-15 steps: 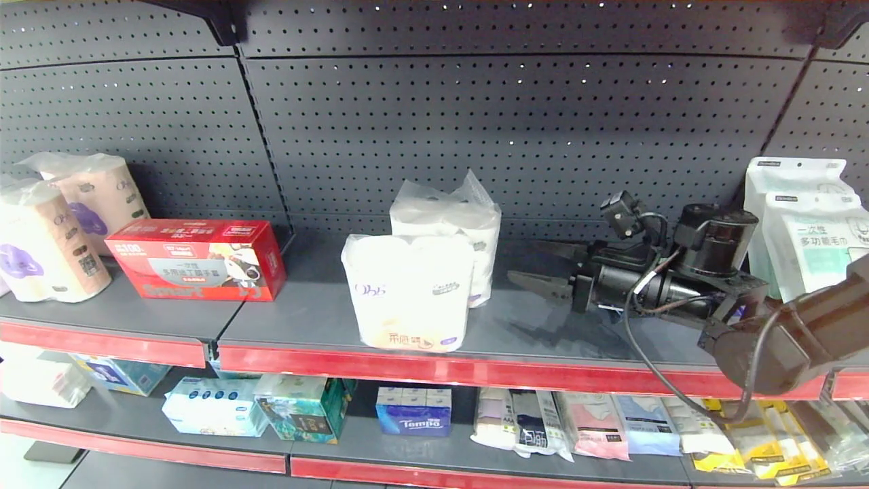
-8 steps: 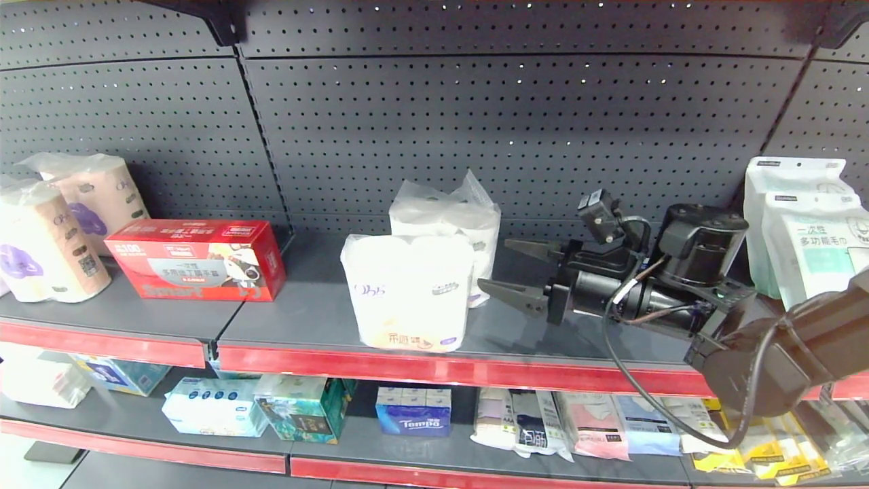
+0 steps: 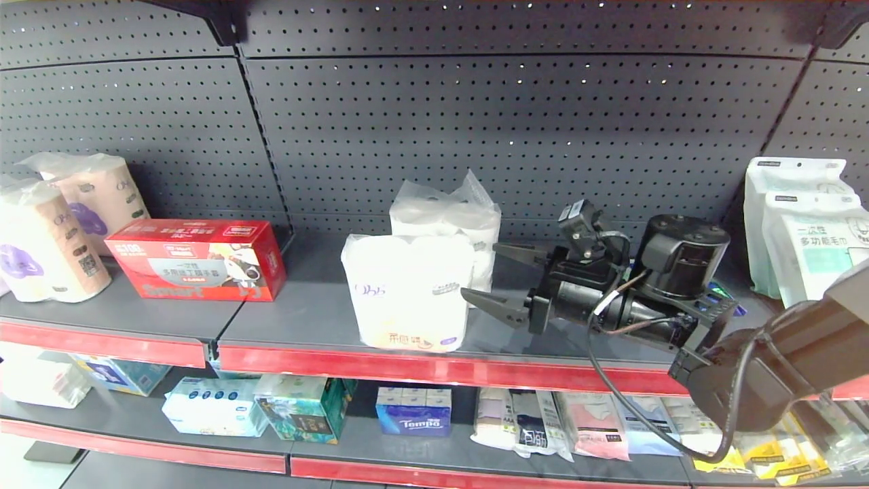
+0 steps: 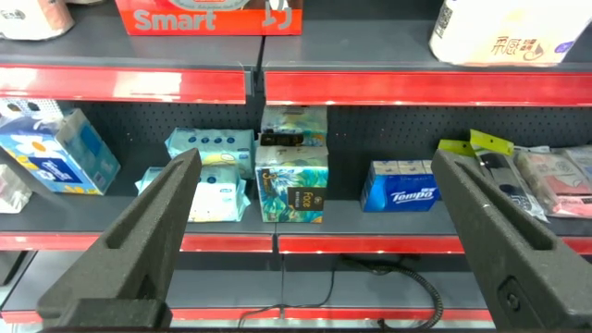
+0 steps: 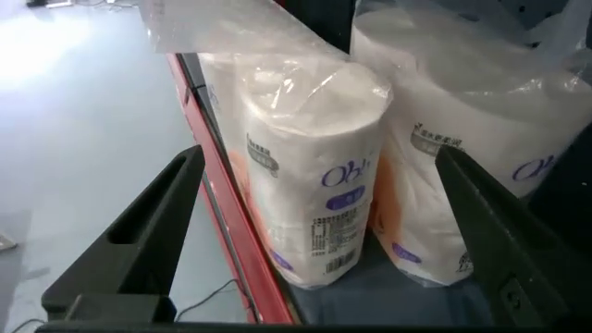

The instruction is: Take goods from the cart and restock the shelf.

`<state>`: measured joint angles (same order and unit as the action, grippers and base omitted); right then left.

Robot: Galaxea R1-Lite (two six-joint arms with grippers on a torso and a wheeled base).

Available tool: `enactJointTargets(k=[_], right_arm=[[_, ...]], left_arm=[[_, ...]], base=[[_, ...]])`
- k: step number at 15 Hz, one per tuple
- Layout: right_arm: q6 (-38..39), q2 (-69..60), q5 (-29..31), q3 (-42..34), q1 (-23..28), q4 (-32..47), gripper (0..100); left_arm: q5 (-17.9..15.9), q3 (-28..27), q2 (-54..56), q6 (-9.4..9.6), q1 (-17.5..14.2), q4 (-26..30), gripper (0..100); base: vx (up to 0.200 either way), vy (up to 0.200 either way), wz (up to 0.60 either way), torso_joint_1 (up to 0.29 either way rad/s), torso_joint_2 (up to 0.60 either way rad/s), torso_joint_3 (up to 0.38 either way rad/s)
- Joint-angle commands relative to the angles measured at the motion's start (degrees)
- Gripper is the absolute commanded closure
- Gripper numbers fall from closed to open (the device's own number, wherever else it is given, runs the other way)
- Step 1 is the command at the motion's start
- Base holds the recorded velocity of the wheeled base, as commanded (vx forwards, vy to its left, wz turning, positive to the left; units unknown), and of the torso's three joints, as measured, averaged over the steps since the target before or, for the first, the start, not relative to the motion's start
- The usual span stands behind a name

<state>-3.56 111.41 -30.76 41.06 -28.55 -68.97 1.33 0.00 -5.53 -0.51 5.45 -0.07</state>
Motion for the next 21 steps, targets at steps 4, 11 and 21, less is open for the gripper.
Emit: enactJointTargets(k=[4, 11, 21], right_arm=[[-0.13, 1.79, 0.26, -0.36, 0.07, -1.07, 0], [0.84, 4.08, 3.6, -0.45, 2.71, -5.21, 0], [6.11, -42.86, 20.91, -21.37, 7.37, 23.45, 0]], left_arm=[[-0.01, 0.0, -0.09, -0.02, 0.0, -0.01, 0], [-0.01, 0.0, -0.09, -0.02, 0.0, -0.01, 0], [-0.01, 0.0, -0.09, -0.02, 0.0, -0.01, 0]], base=[[0.0, 0.0, 0.0, 0.0, 0.0, 0.0], [0.0, 0.0, 0.0, 0.0, 0.0, 0.0], [0.0, 0.0, 0.0, 0.0, 0.0, 0.0]])
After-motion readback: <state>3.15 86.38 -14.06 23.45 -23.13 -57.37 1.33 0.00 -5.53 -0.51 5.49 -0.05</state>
